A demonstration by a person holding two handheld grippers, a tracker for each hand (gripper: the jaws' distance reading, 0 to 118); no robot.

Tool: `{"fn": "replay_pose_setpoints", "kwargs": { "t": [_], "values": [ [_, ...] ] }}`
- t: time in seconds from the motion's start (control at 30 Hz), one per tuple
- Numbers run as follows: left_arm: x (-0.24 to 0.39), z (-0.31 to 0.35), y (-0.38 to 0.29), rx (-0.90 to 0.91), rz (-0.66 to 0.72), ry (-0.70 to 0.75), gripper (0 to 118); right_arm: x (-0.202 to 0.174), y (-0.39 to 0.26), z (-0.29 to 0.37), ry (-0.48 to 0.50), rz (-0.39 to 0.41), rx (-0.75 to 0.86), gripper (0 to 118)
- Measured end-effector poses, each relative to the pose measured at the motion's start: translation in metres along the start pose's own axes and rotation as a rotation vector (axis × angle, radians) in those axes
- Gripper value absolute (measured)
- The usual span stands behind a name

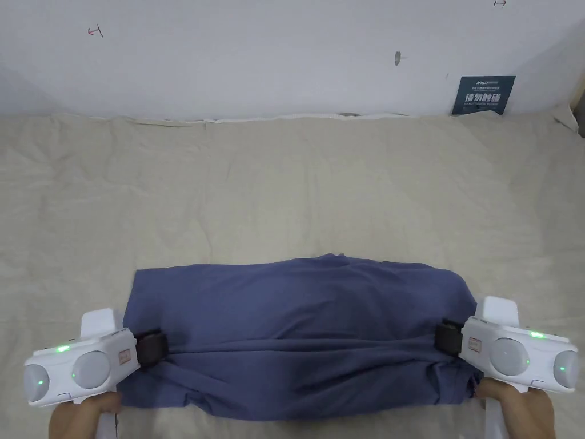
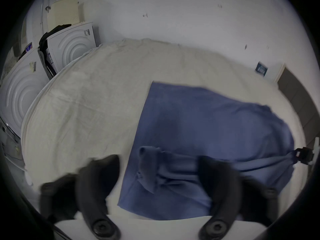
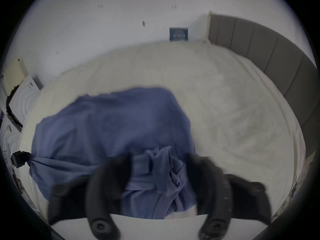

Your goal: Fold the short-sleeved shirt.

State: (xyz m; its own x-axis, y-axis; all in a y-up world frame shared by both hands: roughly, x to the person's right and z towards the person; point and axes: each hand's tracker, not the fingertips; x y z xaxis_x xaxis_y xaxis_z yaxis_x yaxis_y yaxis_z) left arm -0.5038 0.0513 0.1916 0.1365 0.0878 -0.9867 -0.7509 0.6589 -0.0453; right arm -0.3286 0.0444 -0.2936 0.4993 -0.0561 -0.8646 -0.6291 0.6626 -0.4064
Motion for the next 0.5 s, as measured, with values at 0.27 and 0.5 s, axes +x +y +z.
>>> {"fn": "replay_pose_setpoints", "kwargs": {
  "t": [0.27, 0.5],
  "values": [
    [0.045, 0.153, 0.022, 0.432, -0.021, -0.136, 116, -0.008, 0.017, 0.160, 0.076, 0.063, 0.419, 110],
    [0.079, 0.204, -0.015, 0.675, -0.166, -0.111, 113, -0.027, -0.014, 0.247, 0.001, 0.160, 0.671, 109]
  ]
}}
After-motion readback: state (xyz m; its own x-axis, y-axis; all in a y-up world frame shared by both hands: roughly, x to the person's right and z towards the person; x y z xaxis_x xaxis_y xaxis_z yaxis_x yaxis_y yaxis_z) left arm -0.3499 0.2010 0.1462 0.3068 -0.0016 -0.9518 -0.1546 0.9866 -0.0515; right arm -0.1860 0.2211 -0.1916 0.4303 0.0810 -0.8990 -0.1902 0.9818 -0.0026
